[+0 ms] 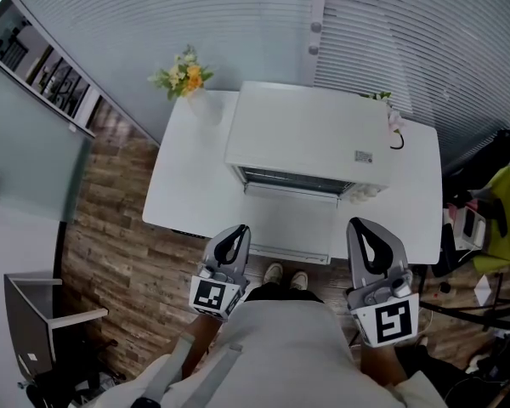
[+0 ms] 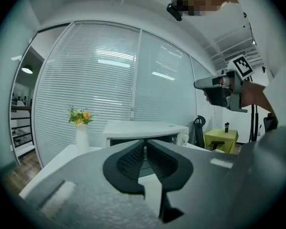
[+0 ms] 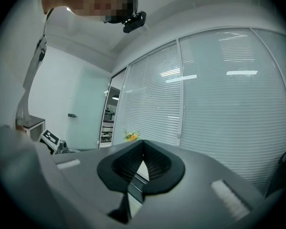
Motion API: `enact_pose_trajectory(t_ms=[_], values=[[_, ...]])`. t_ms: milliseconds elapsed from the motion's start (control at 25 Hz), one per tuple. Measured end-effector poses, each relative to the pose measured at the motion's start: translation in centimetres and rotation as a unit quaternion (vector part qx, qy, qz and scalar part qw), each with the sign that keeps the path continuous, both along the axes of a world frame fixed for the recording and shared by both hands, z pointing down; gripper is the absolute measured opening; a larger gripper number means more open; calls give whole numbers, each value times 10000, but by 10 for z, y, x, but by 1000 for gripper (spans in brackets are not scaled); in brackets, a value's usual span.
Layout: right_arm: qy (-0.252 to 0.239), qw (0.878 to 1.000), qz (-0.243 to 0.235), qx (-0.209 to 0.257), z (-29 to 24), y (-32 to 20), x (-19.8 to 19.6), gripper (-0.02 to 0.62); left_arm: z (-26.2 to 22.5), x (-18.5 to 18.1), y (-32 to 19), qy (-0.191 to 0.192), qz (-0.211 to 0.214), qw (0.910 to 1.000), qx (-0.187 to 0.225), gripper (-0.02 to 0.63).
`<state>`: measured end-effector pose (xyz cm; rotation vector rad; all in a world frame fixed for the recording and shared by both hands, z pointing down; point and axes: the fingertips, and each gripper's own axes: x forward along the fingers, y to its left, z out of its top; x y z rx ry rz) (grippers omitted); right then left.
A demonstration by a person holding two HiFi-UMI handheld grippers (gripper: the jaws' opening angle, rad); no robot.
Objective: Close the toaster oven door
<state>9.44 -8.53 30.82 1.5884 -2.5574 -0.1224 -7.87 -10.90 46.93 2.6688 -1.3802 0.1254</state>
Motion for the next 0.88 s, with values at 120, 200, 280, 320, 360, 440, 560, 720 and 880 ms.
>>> enact_pose_trajectory(t_ms=[120, 200, 280, 320, 360, 440, 560, 720, 880], values=[[64, 9999, -48, 75, 1, 1, 0, 5, 16, -5, 2, -20, -55, 9999, -115, 18], [-38, 10000, -17, -6, 1, 1, -2, 5, 29, -8, 5, 20, -54, 9997, -231, 20], [-54, 10000, -11, -50, 2, 1, -3, 5, 43, -12, 9, -7, -74, 9993, -361, 20], [-28, 10000, -18, -42, 2, 1, -3, 5, 49, -13, 10, -57, -85, 9991, -421, 20], [24, 10000, -33, -13, 3, 1, -2, 5, 55, -15, 12, -123, -92, 9988, -476, 20], [141, 9999, -67, 47, 5, 2, 0, 3, 69, -18, 15, -216, -106, 9983, -526, 20], [186, 9998, -94, 75, 5, 2, 0, 5, 90, -23, 20, -278, -138, 9974, -655, 31], [76, 10000, -57, 19, 5, 2, 0, 5, 112, -28, 26, -445, -104, 9965, -699, 35], [127, 9999, -72, -24, 8, 3, 1, 5, 132, -29, 34, -553, -56, 9945, -892, 40]])
